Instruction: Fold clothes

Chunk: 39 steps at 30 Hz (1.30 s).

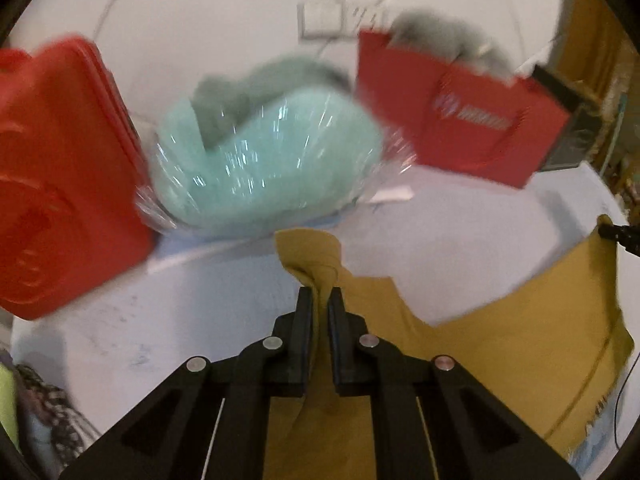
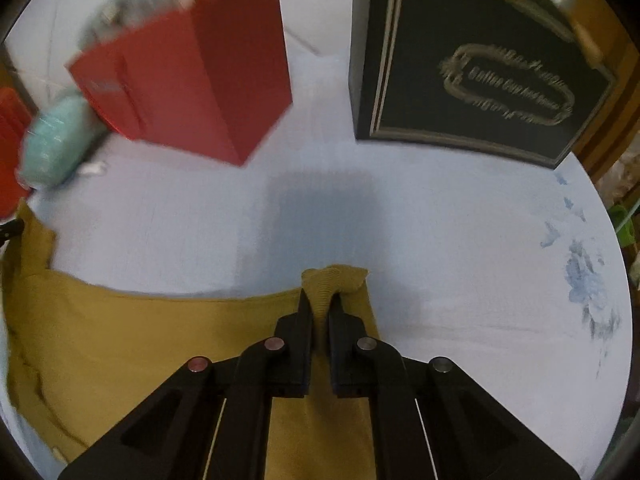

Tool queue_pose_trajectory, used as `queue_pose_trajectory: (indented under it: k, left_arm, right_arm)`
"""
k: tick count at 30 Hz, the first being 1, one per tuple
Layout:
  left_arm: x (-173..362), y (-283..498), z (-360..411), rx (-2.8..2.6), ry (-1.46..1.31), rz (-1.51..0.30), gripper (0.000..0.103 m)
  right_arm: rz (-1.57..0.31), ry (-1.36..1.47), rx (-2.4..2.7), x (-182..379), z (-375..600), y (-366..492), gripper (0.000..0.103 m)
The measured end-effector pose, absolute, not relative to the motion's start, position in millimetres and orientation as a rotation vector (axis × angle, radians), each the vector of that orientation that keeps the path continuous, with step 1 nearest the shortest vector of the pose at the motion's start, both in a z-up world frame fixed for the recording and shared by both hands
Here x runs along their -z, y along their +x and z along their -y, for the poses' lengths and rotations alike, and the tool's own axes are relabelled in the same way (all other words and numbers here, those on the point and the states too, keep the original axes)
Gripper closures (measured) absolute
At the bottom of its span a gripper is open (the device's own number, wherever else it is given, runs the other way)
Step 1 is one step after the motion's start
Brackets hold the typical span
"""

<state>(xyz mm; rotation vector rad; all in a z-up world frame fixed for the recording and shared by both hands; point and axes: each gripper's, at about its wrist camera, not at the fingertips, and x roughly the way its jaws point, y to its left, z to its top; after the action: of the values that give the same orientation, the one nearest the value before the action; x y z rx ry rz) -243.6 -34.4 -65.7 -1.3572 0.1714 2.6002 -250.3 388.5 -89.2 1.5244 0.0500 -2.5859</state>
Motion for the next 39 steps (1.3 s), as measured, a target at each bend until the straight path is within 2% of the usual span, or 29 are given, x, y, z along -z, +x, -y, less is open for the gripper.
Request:
queue_pose_trajectory:
  k: [4,7,10,11,12,13,17,19,22,24,30,35,36,37,39]
  left_arm:
    - [37.6,-185.2,37.5,-2.669,-1.182,-0.258,0.096]
    - [38.5,-143.2,35.6,-2.687,-1.104,-0.315,0.095]
    - [57.3,-104.1,28.5,-2.598,-1.159,-0.327,0.093]
    - [69.0,-89.6,26.9,-2.541,-1.219,-0.327,0.086]
    - [74.7,-78.6,27.3,-2.502,-1.26,-0.323,0.075]
    - [86.4,-67.3,27.2,-2.452,-1.328,-0.322,0.07]
    - [100.8,-42.4,39.1,-2.391,-1.451,-0.26,0.067]
    - [95.5,-40.3,48.3,-2.402,-1.459,-0.216,0.067]
    - [82.1,-46.1,63.2,-2.448,-1.458,-0.138,0.06]
    - [78.1,-59.0,70.1,-2.484,-1.482,-0.091,0.057]
    - [91.3,-100.1,75.7,-2.503,-1.642,0.044,0.056]
    - [108.0,-119.8,68.9,-2.491,-1.729,0.02,0.056]
    - [111.3,-120.6,68.6,-2.485,-1.739,0.02,0.056]
    - [114.6,-121.4,68.5,-2.479,-1.748,0.021,0.056]
    - [120.3,-123.4,68.2,-2.467,-1.768,0.02,0.056]
  right_arm:
    - [-0.037,1.331,2.635,55.9,-402.4,-200.8,0.097]
    - [-0.021,1.268,2.627,46.5,-417.1,-160.2,0.097]
    - [0.017,1.294,2.587,50.7,-428.7,-122.5,0.095]
    - [0.024,1.33,2.577,57.0,-430.0,-112.5,0.092]
    - [0.029,1.37,2.568,63.6,-430.3,-101.4,0.083]
    - [0.033,1.399,2.563,68.6,-431.0,-93.5,0.076]
    - [0.09,1.462,2.574,74.5,-444.4,-70.5,0.072]
    - [0.132,1.472,2.593,71.8,-453.4,-62.1,0.071]
    - [0.203,1.447,2.648,58.2,-467.9,-56.9,0.065]
    - [0.227,1.456,2.658,54.6,-472.8,-59.9,0.065]
    - [0.327,1.567,2.617,62.6,-475.8,-84.2,0.065]
    - [0.345,1.661,2.546,75.8,-467.0,-108.1,0.065]
    - [0.346,1.678,2.531,77.9,-464.7,-112.9,0.062]
    - [0.345,1.688,2.52,79.5,-462.4,-116.5,0.053]
    - [0.314,1.703,2.503,82.5,-454.0,-123.1,0.041]
